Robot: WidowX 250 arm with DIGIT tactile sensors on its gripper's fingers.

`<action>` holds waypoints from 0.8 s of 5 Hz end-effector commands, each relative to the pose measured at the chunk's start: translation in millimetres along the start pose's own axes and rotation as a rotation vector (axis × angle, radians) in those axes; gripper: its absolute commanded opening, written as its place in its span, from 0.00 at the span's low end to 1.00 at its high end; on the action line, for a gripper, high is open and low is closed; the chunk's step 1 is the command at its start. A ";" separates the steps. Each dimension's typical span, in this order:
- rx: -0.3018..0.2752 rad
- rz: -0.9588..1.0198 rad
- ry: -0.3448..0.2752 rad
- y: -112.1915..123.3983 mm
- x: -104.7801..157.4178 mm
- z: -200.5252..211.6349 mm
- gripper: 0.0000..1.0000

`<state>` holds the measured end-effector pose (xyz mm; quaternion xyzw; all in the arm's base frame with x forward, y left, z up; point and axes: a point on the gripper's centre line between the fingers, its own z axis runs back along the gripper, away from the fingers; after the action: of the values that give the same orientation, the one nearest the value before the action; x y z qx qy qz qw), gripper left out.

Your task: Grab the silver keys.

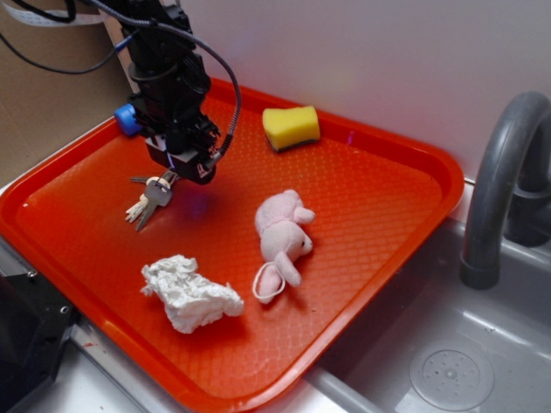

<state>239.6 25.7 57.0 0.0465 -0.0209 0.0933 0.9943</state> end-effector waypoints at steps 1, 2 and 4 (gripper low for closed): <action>-0.153 -0.015 -0.111 40.5 21.6 109.9 0.00; -0.160 -0.043 -0.133 43.5 18.6 160.1 0.00; -0.110 -0.068 -0.153 34.2 21.8 173.4 0.00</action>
<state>244.8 32.2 215.0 -0.0033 -0.0725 0.0615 0.9955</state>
